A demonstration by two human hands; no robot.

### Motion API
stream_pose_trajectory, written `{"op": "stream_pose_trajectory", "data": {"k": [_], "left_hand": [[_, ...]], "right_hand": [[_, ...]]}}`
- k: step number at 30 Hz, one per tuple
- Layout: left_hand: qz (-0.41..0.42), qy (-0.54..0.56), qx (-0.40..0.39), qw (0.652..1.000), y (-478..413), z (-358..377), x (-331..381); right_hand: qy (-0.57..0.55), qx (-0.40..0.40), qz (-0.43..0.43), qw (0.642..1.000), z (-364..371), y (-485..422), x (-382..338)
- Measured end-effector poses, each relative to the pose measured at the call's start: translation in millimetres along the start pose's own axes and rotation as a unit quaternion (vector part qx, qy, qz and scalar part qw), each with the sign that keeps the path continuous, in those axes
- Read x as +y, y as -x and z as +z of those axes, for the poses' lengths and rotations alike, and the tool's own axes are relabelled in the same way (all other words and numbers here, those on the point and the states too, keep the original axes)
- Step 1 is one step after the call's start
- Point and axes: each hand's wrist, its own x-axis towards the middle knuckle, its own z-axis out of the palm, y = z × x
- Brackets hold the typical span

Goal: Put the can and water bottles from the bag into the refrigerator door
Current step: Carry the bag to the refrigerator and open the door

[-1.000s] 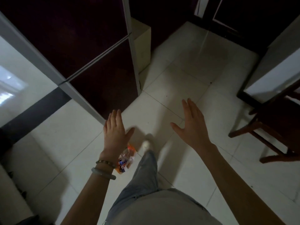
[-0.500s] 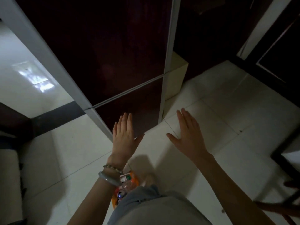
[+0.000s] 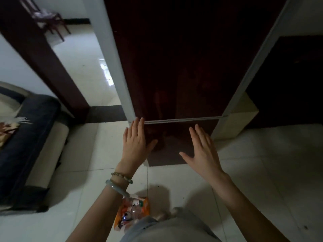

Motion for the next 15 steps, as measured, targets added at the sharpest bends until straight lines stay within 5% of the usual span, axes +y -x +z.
{"op": "stream_pose_trajectory", "data": {"k": [9,15], "left_hand": [[-0.127,0.043,0.113,0.984,-107.1,-75.3,-29.1],[-0.130,0.067,0.159,0.976,-170.7,-127.5,-39.1]], "right_hand": [[0.045,0.078,-0.177,0.980,-50.6,-131.8,-24.4],[0.083,0.123,-0.239,0.960,-79.3,-207.7,-64.5]]}}
